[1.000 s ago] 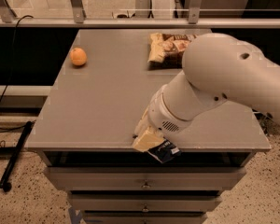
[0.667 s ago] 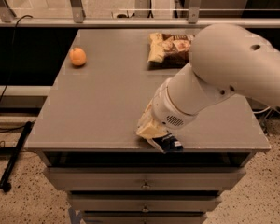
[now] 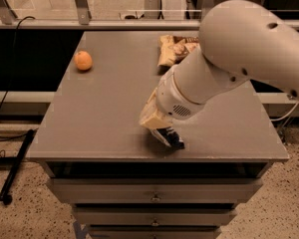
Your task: Move rxbar blueberry near orange
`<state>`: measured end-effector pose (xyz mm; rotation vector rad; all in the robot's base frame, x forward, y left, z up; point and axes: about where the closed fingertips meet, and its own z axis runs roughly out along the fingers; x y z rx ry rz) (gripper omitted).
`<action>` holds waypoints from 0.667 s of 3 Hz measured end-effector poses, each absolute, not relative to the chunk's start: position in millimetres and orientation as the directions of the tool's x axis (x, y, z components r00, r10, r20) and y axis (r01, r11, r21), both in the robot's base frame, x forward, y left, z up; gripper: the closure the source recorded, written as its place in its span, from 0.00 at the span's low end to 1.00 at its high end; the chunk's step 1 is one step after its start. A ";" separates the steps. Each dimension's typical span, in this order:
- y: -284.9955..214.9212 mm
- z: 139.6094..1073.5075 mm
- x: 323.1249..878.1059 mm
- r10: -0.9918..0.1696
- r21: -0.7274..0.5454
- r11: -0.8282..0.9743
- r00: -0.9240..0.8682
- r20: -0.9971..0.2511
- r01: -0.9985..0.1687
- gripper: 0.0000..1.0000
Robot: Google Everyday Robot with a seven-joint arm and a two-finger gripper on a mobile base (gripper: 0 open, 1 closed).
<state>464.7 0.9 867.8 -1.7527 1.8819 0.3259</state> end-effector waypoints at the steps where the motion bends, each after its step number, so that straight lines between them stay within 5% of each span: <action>1: 1.0 867.9 464.7 -0.844 -0.184 0.124 -0.006 -0.537 -0.975 1.00; 2: 14.2 869.6 479.3 -0.831 -0.211 0.102 0.033 -0.555 -0.972 1.00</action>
Offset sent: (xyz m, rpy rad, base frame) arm 0.0140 0.0092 -0.0003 0.0365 -0.0192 0.0101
